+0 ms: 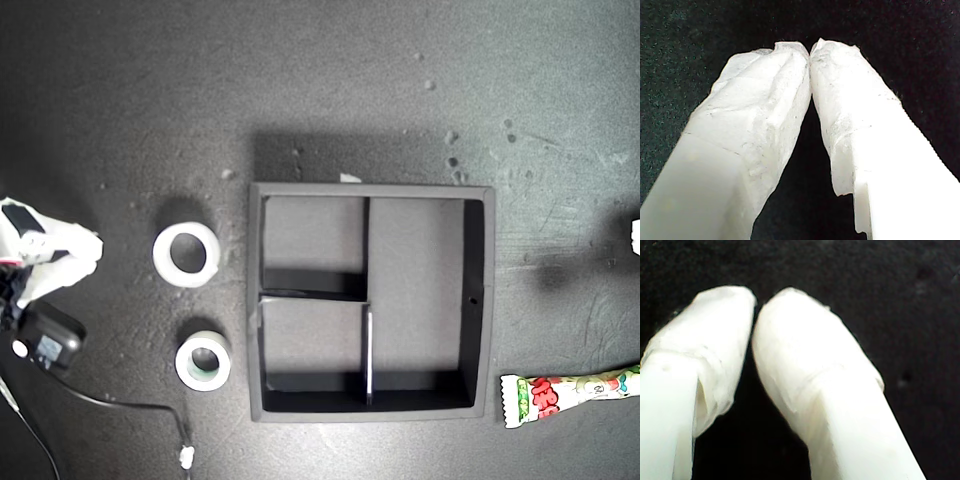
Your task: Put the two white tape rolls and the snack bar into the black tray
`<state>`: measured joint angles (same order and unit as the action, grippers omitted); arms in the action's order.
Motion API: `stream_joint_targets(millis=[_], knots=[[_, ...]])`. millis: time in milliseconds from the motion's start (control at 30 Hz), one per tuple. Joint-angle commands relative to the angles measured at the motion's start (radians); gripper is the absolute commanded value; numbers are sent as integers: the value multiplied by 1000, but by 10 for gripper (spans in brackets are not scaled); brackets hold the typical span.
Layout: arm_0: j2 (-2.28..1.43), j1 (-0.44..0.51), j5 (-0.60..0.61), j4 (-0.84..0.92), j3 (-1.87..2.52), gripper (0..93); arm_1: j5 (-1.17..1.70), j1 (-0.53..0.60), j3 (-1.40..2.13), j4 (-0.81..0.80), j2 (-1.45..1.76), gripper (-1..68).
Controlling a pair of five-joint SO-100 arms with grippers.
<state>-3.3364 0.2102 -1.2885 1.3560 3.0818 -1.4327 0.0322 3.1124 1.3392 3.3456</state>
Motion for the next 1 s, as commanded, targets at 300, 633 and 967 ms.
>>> stream_joint_targets(millis=[300, 633, 967], knots=[[-48, 18, -3, 37, 57, 3, 179, 14, 12, 2, 3, 0], [-48, 6, -75, 40, 57, 3, 192, 14, 12, 2, 3, 0], [-48, -20, -143, -8, 51, 4, 209, -141, 12, -32, 5, 0]])
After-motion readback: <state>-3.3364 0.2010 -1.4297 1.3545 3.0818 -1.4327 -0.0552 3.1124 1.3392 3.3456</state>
